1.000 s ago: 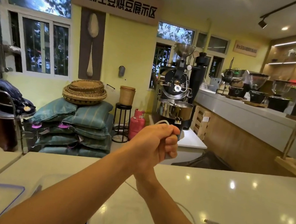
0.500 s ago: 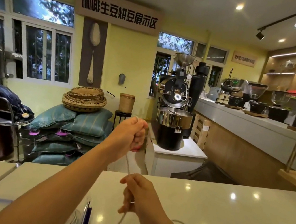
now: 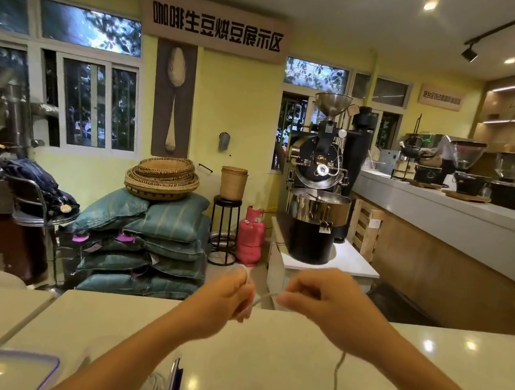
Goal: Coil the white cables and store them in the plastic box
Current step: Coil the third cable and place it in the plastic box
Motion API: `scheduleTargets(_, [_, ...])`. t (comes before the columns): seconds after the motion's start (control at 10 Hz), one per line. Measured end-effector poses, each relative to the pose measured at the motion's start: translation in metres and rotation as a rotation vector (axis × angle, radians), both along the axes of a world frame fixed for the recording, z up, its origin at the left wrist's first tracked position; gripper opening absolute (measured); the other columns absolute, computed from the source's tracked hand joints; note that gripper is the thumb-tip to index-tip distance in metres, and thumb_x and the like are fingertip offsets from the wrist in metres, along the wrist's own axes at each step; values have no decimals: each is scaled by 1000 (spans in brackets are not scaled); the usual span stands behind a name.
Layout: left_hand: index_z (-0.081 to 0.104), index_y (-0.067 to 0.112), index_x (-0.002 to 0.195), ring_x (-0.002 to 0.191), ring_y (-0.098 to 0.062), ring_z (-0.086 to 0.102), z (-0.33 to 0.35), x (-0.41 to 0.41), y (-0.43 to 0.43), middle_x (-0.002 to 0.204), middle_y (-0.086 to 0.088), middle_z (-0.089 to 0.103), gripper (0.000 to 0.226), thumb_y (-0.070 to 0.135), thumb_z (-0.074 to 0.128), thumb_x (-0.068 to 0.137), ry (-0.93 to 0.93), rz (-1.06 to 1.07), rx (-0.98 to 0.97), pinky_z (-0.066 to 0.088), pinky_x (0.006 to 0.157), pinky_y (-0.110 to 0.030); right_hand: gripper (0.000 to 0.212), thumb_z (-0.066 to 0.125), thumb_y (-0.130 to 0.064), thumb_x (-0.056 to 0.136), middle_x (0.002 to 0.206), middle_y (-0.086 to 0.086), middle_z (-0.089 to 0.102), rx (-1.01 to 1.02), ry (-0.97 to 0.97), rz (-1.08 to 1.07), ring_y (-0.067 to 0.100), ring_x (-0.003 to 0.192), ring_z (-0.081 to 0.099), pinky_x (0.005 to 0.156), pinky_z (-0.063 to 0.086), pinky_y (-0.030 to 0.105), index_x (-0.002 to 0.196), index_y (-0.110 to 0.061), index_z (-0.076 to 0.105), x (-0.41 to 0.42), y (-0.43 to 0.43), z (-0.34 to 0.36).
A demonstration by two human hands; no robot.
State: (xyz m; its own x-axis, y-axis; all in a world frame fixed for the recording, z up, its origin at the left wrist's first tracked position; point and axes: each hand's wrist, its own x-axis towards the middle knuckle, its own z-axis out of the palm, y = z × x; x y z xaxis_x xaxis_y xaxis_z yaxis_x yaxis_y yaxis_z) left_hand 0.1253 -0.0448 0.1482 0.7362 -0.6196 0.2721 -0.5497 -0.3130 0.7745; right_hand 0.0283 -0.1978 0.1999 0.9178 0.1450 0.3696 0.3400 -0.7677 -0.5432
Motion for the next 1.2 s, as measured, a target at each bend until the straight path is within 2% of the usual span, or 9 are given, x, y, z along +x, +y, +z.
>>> scheduleTargets(0.1, [44,17,68,47,3,46,-1,-7,-1,56,5,52,34,21,26,96,62,-66,-11,41,54,-11,14,61,-28,80,60,-12,52,-11,-76,26,-1,54,48,56,43,7,66,-29,58,11,-5,14])
scheduleTargets(0.3, [53,19,70,43,-1,40,-2,-24,1,43,9,50,39,24,25,96,187,-227,-193,33,48,-10,16,73,-22,69,60,-11,57,81,-218,2,-11,57,55,57,45,3,61,-23,59,34,-22,25])
scheduleTargets(0.4, [57,23,65,45,-6,40,-7,-32,0,43,11,50,36,33,32,89,280,-296,-241,30,51,-18,21,74,-14,67,61,-10,58,225,-250,7,-9,59,57,56,45,2,60,-25,58,40,-27,5])
scheduleTargets(0.5, [57,22,65,46,-5,42,-6,-35,-2,44,12,51,40,22,31,94,349,-346,-219,31,54,-23,25,69,-6,73,58,-11,62,458,-239,-19,-6,63,60,57,46,3,61,-28,62,42,-32,-15])
scheduleTargets(0.8, [47,13,67,46,-6,42,11,-51,-22,43,11,48,22,26,44,85,416,-450,-317,32,52,-20,19,60,-11,77,57,-4,69,977,-34,-20,6,53,57,51,46,19,67,-19,73,44,-11,-53])
scheduleTargets(0.9, [51,13,67,47,-7,44,16,-52,-31,45,9,49,19,28,48,79,391,-380,-415,34,53,-22,26,42,-8,92,46,-4,62,748,181,-199,8,46,58,48,49,16,77,-14,63,40,7,-65])
scheduleTargets(1.0, [57,28,55,48,-6,43,18,-43,-38,47,10,51,39,24,42,90,296,-278,-410,34,51,-22,20,35,10,89,61,31,50,-23,693,-768,29,59,46,71,44,29,84,0,52,56,50,-72])
scheduleTargets(1.1, [57,25,57,46,-4,45,26,-34,-39,48,9,53,40,24,38,92,253,-231,-441,39,47,-13,36,41,-1,90,39,-5,52,630,630,37,8,38,47,47,41,16,59,-15,52,18,36,-75])
scheduleTargets(1.2, [51,13,65,44,1,45,34,-21,-36,49,8,52,31,19,37,92,121,-158,-445,38,47,-8,44,42,-18,93,37,-11,52,737,403,119,1,33,40,38,33,14,54,-28,61,38,45,-75])
